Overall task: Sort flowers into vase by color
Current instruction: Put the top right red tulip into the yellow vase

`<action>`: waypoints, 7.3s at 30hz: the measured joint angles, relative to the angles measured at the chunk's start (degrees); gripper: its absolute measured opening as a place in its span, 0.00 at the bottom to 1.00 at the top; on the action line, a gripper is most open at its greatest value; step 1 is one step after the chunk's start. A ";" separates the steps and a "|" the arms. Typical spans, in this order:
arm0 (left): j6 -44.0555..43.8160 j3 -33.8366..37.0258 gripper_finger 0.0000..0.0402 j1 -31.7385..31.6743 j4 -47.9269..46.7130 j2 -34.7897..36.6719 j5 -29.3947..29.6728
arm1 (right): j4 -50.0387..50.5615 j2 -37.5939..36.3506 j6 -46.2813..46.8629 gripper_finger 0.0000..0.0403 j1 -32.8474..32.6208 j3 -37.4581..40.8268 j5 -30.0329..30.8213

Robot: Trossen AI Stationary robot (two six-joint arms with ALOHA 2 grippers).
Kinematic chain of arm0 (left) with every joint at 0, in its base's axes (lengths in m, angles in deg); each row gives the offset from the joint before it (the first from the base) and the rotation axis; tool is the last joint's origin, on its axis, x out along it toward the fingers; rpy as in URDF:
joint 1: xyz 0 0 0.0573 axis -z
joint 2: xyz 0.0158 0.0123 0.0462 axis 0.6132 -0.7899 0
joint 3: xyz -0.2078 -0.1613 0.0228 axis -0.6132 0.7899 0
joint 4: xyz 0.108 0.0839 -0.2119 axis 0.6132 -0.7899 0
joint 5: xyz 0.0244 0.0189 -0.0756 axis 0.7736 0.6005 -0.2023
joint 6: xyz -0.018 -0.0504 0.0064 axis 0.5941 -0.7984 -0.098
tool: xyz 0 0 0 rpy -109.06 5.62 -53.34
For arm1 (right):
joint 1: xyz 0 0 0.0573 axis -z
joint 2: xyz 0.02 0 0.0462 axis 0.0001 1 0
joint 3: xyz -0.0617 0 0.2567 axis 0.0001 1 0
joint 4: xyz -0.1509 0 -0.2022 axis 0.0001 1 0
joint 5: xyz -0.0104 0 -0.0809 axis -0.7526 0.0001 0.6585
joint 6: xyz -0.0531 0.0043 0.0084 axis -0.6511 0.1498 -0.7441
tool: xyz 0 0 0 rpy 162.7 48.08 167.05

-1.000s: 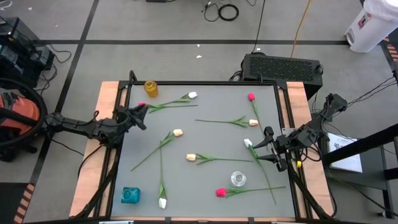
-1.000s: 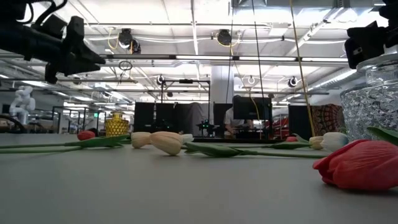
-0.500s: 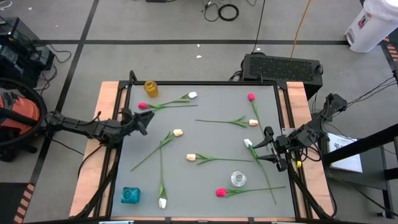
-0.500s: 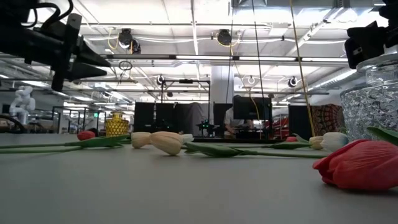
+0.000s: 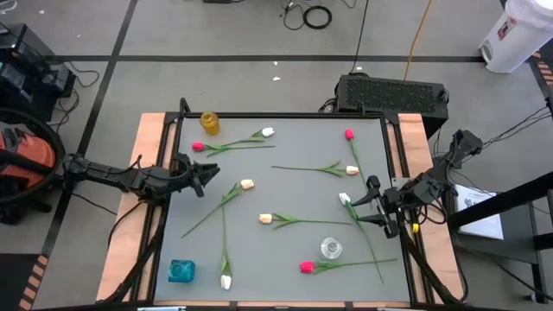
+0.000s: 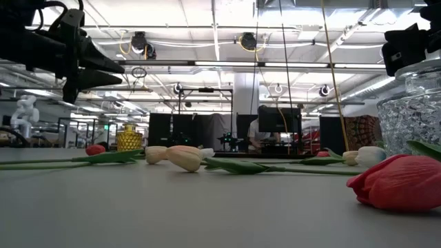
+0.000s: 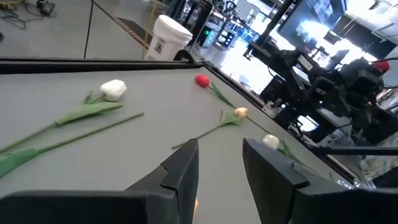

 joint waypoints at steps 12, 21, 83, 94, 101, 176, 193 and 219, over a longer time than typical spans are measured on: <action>-0.10 0.00 0.33 0.00 0.35 0.02 -0.33 | -0.01 0.01 -0.01 0.51 -0.01 0.00 -0.01; 0.43 0.00 0.33 0.00 0.57 0.02 0.75 | -0.07 0.01 -1.78 0.51 -0.02 0.00 0.32; 18.17 0.00 0.33 -0.01 8.02 0.04 9.86 | -6.76 3.35 6.31 0.51 0.26 -12.14 39.24; 18.07 0.00 0.33 -0.02 6.45 0.02 9.86 | 0.03 18.46 -13.27 0.51 2.25 -29.87 57.22; 18.04 0.00 0.33 -0.02 6.45 0.04 9.86 | -0.02 21.15 -23.76 0.51 9.04 -35.55 57.64; 13.43 0.02 0.33 0.00 2.38 -0.81 3.76 | -0.96 52.30 -52.19 0.38 52.77 -45.35 62.13; 13.43 0.02 0.33 0.00 2.40 -0.85 3.89 | -1.07 52.45 -60.07 0.38 75.02 -45.38 59.79; 13.41 0.02 0.33 0.00 2.35 -1.16 4.09 | 1.81 51.30 -13.96 0.38 76.67 -45.52 19.32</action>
